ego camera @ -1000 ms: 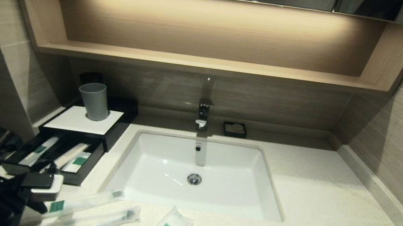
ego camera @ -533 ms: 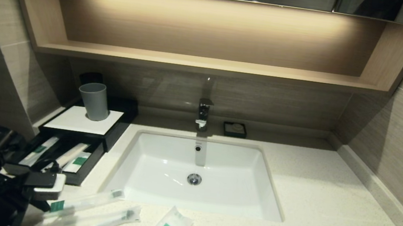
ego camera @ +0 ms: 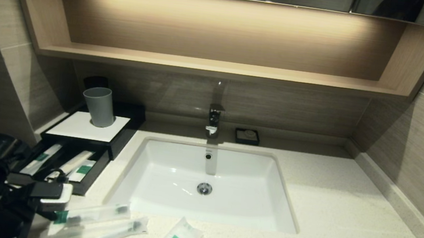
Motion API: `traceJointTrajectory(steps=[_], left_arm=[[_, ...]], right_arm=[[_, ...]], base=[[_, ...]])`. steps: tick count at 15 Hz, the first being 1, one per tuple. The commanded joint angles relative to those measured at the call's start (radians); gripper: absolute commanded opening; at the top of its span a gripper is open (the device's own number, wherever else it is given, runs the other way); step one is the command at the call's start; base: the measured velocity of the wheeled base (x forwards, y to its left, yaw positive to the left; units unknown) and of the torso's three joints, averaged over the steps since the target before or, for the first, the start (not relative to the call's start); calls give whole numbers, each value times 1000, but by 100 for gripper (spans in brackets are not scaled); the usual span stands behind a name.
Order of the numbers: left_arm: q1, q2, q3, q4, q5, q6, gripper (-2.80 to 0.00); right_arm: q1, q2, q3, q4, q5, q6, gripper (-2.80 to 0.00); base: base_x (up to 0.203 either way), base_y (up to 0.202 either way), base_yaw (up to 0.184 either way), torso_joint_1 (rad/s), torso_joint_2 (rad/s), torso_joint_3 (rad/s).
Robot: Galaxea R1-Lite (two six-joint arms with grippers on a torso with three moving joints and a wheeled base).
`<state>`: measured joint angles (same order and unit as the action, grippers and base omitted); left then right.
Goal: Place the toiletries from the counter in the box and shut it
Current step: Pick up the bathroom toiletry
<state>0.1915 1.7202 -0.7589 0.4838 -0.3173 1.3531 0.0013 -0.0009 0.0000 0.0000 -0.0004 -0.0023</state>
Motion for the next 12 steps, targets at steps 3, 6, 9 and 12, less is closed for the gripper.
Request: traceJointTrajectory(steps=[3, 6, 9, 12], left_arm=[[0, 2, 3, 2, 0, 8, -110], [0, -5, 3, 2, -5, 8, -280], [0, -11, 3, 2, -6, 8, -280], [0, -5, 3, 2, -6, 8, -280]], right_arm=[[0, 1, 2, 0, 0, -1, -280], [0, 1, 2, -1, 0, -1, -280], [0, 1, 2, -1, 0, -1, -280], [0, 1, 2, 0, 0, -1, -280]], base=[[0, 0, 0, 0, 0, 0], [0, 0, 0, 0, 0, 0], [0, 0, 0, 0, 0, 0], [0, 0, 0, 0, 0, 0]])
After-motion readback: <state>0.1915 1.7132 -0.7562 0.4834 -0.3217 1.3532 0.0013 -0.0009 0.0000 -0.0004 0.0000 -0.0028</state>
